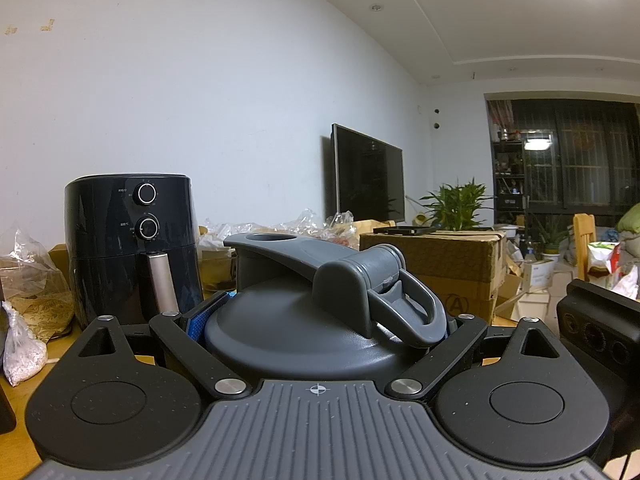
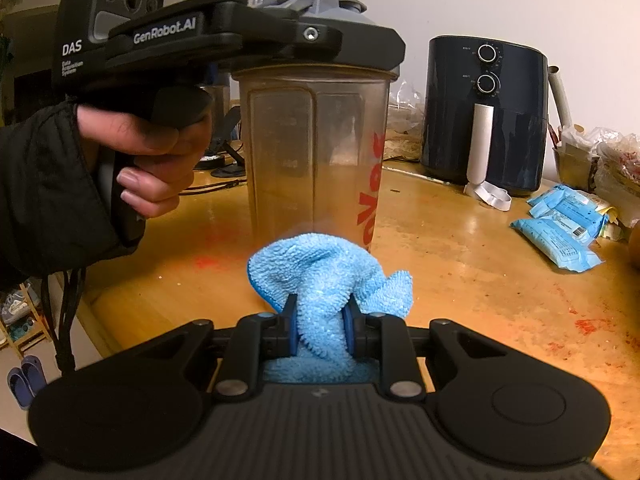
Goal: Clean container
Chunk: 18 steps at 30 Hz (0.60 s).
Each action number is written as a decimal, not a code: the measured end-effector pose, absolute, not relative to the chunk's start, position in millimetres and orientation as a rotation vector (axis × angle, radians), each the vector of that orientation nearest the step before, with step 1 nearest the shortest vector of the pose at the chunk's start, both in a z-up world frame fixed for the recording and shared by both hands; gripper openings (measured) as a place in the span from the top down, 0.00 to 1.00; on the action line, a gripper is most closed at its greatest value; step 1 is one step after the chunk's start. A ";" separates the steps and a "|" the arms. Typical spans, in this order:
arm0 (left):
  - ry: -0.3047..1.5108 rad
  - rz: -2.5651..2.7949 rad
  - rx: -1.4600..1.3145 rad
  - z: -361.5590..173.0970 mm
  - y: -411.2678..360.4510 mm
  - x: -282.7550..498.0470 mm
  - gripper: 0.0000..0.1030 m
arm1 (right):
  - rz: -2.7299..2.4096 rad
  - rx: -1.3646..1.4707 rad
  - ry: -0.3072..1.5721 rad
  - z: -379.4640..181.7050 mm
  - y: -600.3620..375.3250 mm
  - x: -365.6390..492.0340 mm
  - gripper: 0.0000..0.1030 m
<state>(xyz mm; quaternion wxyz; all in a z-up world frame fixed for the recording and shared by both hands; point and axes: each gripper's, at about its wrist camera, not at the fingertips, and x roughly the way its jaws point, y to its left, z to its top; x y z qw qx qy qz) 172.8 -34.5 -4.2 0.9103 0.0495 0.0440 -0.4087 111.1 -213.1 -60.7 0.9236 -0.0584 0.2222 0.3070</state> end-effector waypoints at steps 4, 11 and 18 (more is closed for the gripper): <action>0.090 -0.842 0.102 -4.7 -35.0 173.1 0.08 | 0.630 -0.153 0.494 -58.6 -209.0 114.8 0.89; 0.093 -0.842 0.104 -4.5 -35.2 173.1 0.08 | 0.621 -0.191 0.532 -56.1 -202.5 117.2 0.89; 0.095 -0.840 0.104 -3.9 -35.0 173.1 0.08 | 0.622 -0.152 0.524 -58.0 -206.8 116.9 0.89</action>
